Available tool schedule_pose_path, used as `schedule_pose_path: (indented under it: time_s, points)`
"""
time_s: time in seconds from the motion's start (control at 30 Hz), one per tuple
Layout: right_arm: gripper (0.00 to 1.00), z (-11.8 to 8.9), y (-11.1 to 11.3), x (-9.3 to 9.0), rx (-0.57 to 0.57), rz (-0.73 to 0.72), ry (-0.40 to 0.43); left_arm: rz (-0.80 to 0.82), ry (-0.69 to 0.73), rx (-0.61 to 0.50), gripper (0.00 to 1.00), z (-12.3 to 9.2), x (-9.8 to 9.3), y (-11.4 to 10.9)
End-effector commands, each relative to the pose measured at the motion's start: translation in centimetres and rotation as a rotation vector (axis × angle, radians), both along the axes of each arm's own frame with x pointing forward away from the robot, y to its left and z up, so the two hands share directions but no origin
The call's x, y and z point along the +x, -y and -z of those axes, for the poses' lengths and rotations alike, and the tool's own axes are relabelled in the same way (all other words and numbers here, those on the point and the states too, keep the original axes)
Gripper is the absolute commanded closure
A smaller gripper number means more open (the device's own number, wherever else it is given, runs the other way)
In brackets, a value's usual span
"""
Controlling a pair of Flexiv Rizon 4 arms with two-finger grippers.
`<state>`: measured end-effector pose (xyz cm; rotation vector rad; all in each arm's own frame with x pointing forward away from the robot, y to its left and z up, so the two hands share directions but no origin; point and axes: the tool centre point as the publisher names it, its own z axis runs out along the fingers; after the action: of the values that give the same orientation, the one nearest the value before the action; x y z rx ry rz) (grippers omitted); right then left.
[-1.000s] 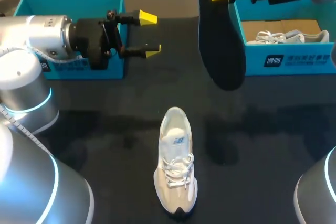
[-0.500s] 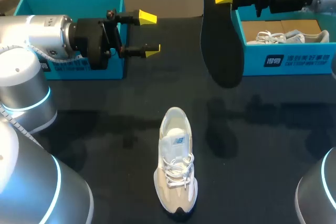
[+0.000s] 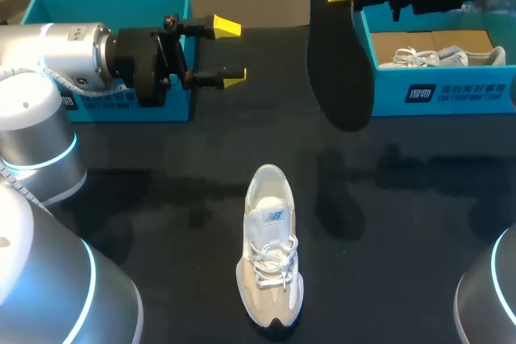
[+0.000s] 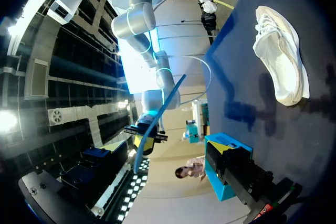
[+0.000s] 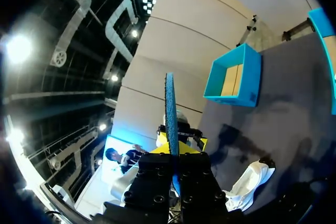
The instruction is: Take the shoe out of the shoebox, open the shoe tongue, remove and reinsert the insole, then place the shoe into the shoebox
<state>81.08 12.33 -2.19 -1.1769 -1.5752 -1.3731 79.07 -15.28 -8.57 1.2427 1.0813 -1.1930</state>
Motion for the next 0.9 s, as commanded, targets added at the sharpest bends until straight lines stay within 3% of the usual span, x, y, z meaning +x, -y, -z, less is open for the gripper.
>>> schedule_pose_path:
  time_s: [0.03, 0.27, 0.67, 0.9]
  points:
    - [1.0, 0.6, -1.3, 2.3, 0.046, -0.014, -0.042, -0.001, 0.002, 0.0, 0.0, 0.0, 0.0, 0.1]
    - [1.0, 1.7, -2.7, 4.7, 0.013, -0.044, -0.207, -0.001, 0.002, 0.0, 0.0, 0.0, 0.0, 0.1]
    - [1.0, 2.9, -3.8, 5.4, 0.014, 0.053, -0.323, -0.001, 0.002, 0.0, 0.0, 0.0, 0.0, 0.1]
    - [1.0, 3.2, -4.4, 6.1, 0.022, 0.071, -0.33, -0.001, 0.002, 0.0, 0.0, 0.0, 0.0, 0.1]
